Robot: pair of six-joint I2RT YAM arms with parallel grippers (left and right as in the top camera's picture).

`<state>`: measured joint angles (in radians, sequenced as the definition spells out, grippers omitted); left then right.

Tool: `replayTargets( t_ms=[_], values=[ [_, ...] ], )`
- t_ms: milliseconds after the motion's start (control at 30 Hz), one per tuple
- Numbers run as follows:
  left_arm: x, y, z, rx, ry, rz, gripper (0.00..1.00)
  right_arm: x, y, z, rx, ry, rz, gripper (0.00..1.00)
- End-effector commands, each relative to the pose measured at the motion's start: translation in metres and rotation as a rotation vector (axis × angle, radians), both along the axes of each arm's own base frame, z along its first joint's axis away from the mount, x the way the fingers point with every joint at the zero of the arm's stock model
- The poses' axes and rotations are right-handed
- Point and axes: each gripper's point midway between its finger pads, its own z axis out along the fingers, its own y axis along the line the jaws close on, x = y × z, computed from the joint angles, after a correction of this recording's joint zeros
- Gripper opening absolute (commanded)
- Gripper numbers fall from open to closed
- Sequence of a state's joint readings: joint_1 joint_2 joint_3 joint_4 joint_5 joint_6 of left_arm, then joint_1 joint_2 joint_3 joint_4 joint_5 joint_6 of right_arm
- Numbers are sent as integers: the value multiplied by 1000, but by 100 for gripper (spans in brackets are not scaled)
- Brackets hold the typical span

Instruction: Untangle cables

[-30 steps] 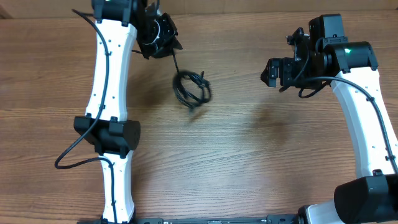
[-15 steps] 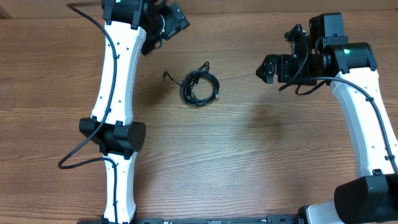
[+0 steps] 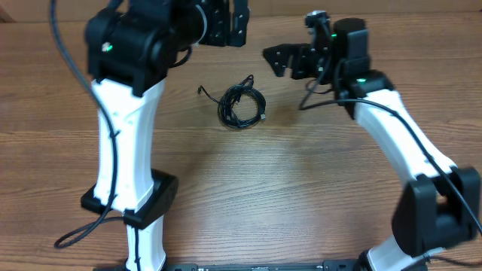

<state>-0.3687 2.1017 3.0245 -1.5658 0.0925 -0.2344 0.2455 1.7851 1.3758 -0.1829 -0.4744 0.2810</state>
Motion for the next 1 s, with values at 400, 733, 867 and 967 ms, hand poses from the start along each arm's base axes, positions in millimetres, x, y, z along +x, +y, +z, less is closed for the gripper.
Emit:
replayTargets(
  t_ms=[400, 733, 867, 967],
  values=[
    [-45, 26, 24, 68, -40, -18, 100, 15, 67, -148, 98, 281, -89, 100],
    [-48, 26, 22, 87, -37, -34, 100, 32, 65, -141, 96, 187, -134, 94],
    [-48, 26, 23, 85, -38, -35, 100, 35, 62, -146, 81, 182, -160, 94],
    [-48, 26, 23, 86, -38, -34, 100, 37, 63, -146, 87, 173, -158, 94]
  ],
)
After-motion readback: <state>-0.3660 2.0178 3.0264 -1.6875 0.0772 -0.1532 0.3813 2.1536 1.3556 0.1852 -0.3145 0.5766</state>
